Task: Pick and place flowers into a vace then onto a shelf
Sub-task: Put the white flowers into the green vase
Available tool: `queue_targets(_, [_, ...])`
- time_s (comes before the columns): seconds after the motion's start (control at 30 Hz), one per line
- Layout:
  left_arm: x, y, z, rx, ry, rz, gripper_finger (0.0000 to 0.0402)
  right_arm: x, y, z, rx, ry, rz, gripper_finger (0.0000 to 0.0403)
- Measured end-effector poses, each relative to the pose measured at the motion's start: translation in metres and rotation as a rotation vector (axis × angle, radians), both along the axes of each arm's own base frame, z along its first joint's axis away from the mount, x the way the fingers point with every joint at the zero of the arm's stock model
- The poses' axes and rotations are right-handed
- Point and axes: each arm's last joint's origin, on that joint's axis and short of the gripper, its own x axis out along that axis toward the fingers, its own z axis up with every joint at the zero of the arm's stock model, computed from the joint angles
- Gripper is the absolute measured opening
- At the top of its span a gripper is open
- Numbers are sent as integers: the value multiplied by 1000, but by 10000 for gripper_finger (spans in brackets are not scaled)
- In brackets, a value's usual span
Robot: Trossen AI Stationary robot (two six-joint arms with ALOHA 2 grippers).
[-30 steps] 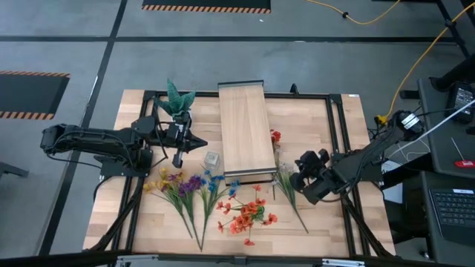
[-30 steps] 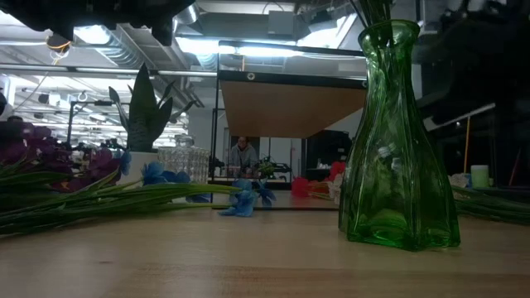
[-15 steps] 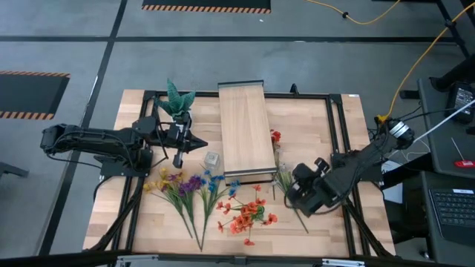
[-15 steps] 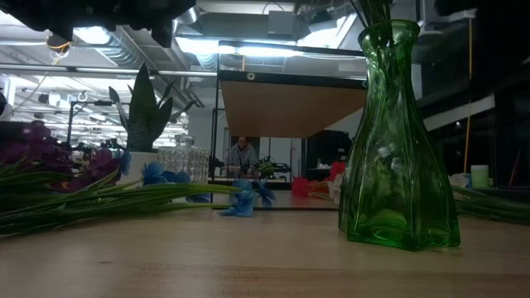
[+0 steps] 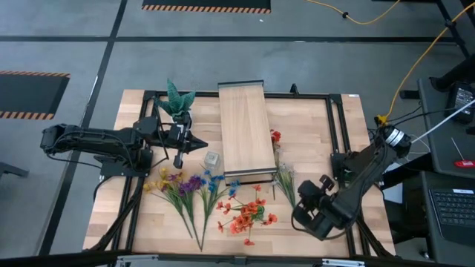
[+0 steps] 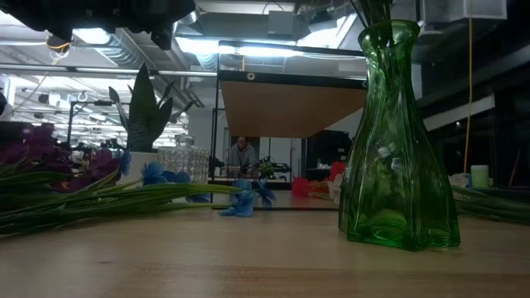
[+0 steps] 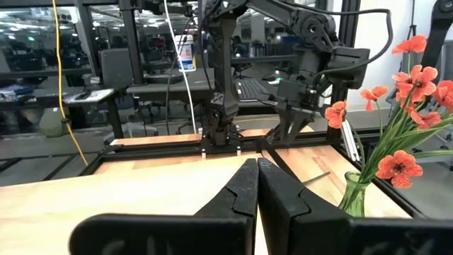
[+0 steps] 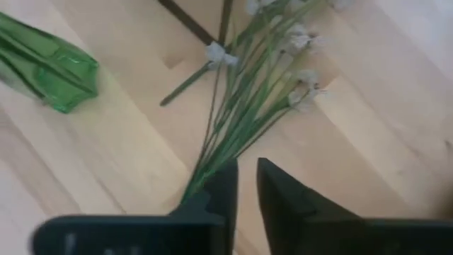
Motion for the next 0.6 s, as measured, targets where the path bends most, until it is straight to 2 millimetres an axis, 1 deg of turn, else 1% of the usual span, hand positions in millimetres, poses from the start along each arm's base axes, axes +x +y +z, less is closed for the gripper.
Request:
queue_targets(0.27, [0, 0, 0, -8, 1, -1, 3, 7, 8, -12, 6, -4, 2, 168])
queue_targets(0.37, [0, 0, 0, -10, 1, -1, 3, 10, 11, -18, 34, 3, -37, 207])
queue_targets(0.5, [0, 0, 0, -11, 1, -2, 3, 12, 15, -26, 63, 30, -82, 246])
queue_targets(0.6, [0, 0, 0, -11, 1, -3, 3, 13, 17, -34, 59, 30, -131, 263])
